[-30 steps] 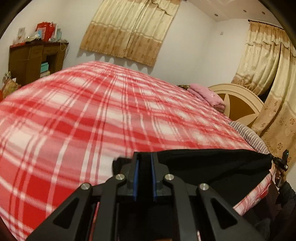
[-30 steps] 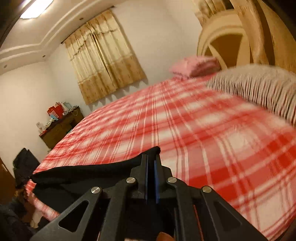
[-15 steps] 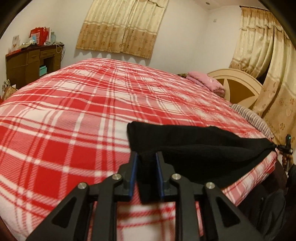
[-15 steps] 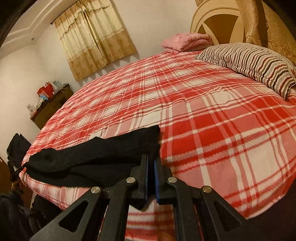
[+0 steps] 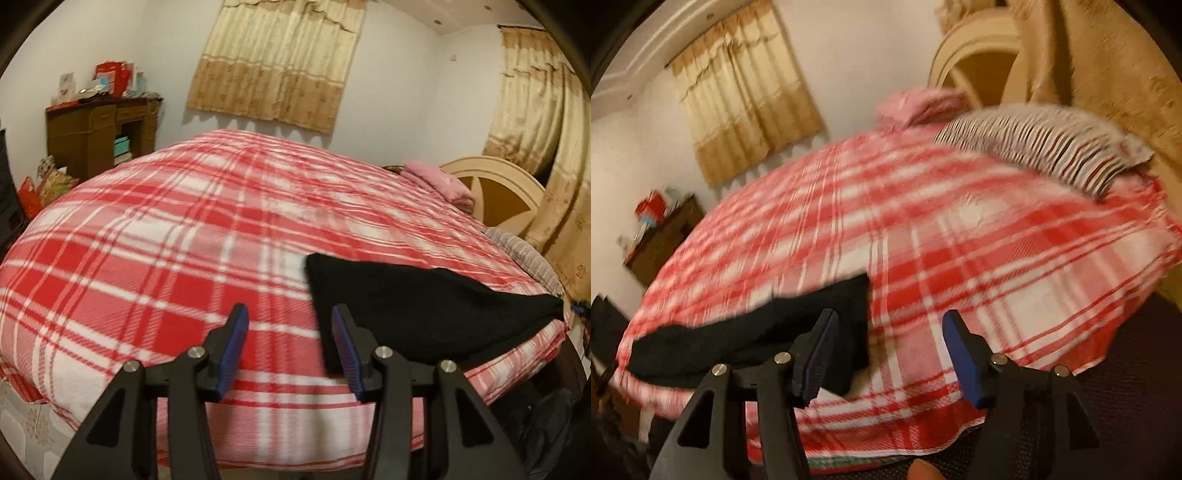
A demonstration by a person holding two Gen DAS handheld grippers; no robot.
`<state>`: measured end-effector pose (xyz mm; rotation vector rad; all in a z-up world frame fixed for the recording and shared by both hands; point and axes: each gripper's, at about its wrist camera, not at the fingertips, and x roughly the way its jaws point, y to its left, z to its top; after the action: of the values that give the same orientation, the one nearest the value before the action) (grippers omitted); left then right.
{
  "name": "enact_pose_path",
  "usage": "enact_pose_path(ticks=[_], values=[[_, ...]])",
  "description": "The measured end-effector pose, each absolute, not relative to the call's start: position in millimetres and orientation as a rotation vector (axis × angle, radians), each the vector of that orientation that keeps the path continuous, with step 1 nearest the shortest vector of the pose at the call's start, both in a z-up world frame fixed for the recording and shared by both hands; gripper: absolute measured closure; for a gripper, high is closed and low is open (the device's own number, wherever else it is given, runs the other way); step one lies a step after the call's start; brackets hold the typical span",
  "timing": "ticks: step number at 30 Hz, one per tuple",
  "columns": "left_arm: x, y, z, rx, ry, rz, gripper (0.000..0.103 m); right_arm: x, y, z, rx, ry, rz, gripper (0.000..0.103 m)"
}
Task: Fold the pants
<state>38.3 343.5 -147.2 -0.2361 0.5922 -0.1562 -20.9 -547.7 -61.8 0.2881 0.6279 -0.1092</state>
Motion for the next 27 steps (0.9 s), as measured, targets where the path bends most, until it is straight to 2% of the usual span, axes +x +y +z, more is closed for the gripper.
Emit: enact_pose_path(ticks=[2, 7, 15, 17, 22, 24, 25, 26, 27], values=[[40, 330, -145, -0.233, 0.603, -0.188, 0.043, -19, -516, -43, 0.224, 0.600, -0.094, 0.043], [54, 288, -153, -0.164, 0.682, -0.225, 0.043, 16, -382, -31, -0.050, 0.637, 0.093, 0.043], [67, 277, -171, -0.099, 0.777, -0.107, 0.042, 64, -159, -102, -0.328, 0.753, 0.546, 0.043], [65, 281, -172, -0.122, 0.775, -0.109, 0.042, 64, -116, -120, -0.408, 0.751, 0.616, 0.052], [68, 278, -174, -0.132, 0.784, -0.096, 0.044, 61, -58, -156, -0.598, 0.732, 0.661, 0.054], [70, 278, -174, -0.134, 0.793, -0.083, 0.048, 61, -48, -168, -0.643, 0.734, 0.665, 0.060], [70, 278, -174, -0.129, 0.797, -0.076, 0.052, 61, -46, -173, -0.666, 0.734, 0.661, 0.074], [71, 279, -173, -0.128, 0.802, -0.070, 0.055, 62, -43, -177, -0.688, 0.740, 0.654, 0.083], [72, 281, -173, -0.140, 0.807, -0.070, 0.057, 63, -41, -183, -0.702, 0.749, 0.651, 0.085]])
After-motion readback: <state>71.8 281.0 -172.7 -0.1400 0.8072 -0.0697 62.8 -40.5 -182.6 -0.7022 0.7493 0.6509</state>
